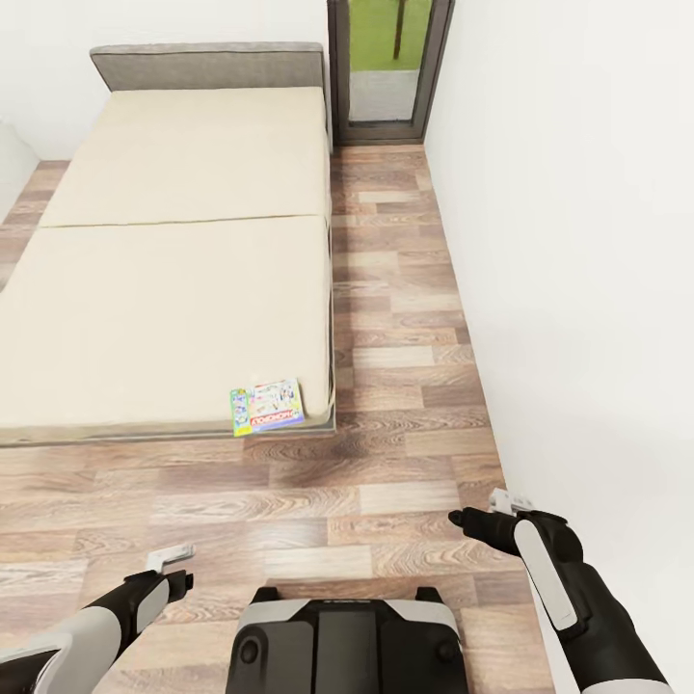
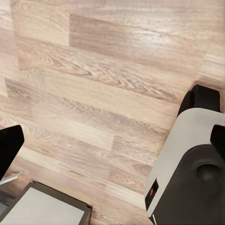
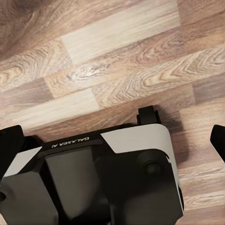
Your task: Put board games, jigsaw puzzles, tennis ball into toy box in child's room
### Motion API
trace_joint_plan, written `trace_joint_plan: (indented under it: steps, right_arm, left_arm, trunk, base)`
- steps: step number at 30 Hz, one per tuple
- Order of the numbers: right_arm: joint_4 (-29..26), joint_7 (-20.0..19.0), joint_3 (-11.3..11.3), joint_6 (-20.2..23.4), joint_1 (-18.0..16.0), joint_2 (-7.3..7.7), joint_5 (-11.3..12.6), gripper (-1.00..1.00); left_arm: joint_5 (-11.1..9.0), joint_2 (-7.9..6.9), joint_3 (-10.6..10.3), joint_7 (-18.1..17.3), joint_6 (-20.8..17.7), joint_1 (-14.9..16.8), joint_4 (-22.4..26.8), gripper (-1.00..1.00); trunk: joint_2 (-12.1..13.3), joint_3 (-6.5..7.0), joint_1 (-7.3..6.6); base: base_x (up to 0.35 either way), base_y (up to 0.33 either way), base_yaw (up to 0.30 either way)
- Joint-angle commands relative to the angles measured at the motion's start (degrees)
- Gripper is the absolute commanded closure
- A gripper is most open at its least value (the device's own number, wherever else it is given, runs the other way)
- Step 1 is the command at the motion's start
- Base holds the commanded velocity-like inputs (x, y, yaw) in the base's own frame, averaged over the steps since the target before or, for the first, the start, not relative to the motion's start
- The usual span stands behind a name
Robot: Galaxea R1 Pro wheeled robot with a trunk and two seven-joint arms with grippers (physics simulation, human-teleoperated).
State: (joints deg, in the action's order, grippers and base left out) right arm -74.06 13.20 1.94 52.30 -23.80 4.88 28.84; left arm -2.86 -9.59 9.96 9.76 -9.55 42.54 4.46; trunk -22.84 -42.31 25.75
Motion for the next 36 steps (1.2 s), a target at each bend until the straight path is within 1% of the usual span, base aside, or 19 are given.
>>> trace_joint_plan:
  steps: [1, 15, 24, 36]
  right_arm:
    - [0.0, 0.5, 0.0, 0.2, 0.0, -0.01, 0.6, -1.0]
    - [0.1, 0.5, 0.0, 0.2, 0.0, -0.1, 0.6, -1.0]
    - [0.2, 0.5, 0.0, 0.2, 0.0, -0.32, 0.6, -1.0]
    - [0.5, 0.5, 0.0, 0.1, 0.0, -0.2, 0.6, -1.0]
  left_arm:
    - [-0.3, 0.01, 0.1, 0.1, -0.3, 0.0, 0.1, -1.0]
    - [-0.3, 0.41, 0.1, 0.2, -0.2, 0.0, 0.1, -1.0]
    - [-0.4, 0.72, -0.9, 0.2, 0.1, -0.1, 0.0, -1.0]
    - [-0.4, 0.74, -1.2, 0.2, 0.9, -0.1, 0.0, -1.0]
  trunk:
    - [-0.1, 0.04, 0.03]
    - [-0.1, 1.36, 0.03]
    - [-0.1, 2.22, 0.03]
    - [-0.1, 3.35, 0.03]
  base:
    - [0.0, 0.0, 0.0]
    - [0.0, 0.0, 0.0]
    - [0.0, 0.0, 0.0]
    - [0.0, 0.0, 0.0]
